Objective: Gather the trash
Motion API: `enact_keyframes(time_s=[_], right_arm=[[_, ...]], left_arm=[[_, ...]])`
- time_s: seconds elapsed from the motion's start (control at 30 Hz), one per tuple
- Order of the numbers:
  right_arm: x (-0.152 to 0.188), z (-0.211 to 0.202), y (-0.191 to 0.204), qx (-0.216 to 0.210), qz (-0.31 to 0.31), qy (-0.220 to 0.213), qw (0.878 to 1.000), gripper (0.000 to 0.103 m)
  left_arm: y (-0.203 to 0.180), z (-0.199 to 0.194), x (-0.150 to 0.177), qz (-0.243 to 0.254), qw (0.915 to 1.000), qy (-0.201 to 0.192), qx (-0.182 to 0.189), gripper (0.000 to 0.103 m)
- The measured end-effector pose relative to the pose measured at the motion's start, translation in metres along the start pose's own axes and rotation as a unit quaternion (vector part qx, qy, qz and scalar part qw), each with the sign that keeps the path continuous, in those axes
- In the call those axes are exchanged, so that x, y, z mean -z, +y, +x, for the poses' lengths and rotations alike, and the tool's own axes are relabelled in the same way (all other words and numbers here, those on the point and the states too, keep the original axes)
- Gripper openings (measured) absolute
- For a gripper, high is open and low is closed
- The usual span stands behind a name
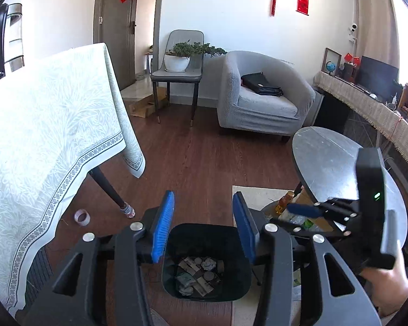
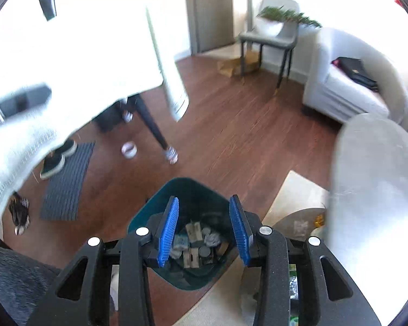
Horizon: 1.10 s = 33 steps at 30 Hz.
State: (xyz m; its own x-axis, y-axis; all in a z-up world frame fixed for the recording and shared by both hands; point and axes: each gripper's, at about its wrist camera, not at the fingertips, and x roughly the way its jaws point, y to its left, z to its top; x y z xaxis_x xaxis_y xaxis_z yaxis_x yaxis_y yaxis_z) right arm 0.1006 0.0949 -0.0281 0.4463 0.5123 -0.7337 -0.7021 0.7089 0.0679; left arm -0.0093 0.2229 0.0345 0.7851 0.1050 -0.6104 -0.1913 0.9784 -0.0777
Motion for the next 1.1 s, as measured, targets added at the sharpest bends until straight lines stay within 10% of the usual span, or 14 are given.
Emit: enact_keyframes(time_s=[0.27, 0.5, 0.87, 1.1], right_arm=[[0.027, -0.092, -0.044, 0.073, 0.044, -0.092, 0.992, 0.040], [0.073, -0.167, -0.093, 0.145, 0.077, -0.126, 0.978, 0.062], [0.151, -0.236, -0.129, 0.219, 0.111, -0.168, 0.955, 0.088], [0.161, -0.237, -0.132, 0.197, 0.106, -0.150, 0.963, 0.095]], left_arm=[[-0.012, -0.034, 0.011, -0.004, 0.9979, -0.064, 0.004, 0.075], [-0.030, -0.049, 0.028, 0.030, 0.9964, -0.078, -0.013, 0.091], [-0.035, -0.067, 0.050, 0.013, 0.9946, -0.099, -0.030, 0.094], [-0.046, -0.059, 0.056, 0.030, 0.9962, -0.076, -0.029, 0.094]])
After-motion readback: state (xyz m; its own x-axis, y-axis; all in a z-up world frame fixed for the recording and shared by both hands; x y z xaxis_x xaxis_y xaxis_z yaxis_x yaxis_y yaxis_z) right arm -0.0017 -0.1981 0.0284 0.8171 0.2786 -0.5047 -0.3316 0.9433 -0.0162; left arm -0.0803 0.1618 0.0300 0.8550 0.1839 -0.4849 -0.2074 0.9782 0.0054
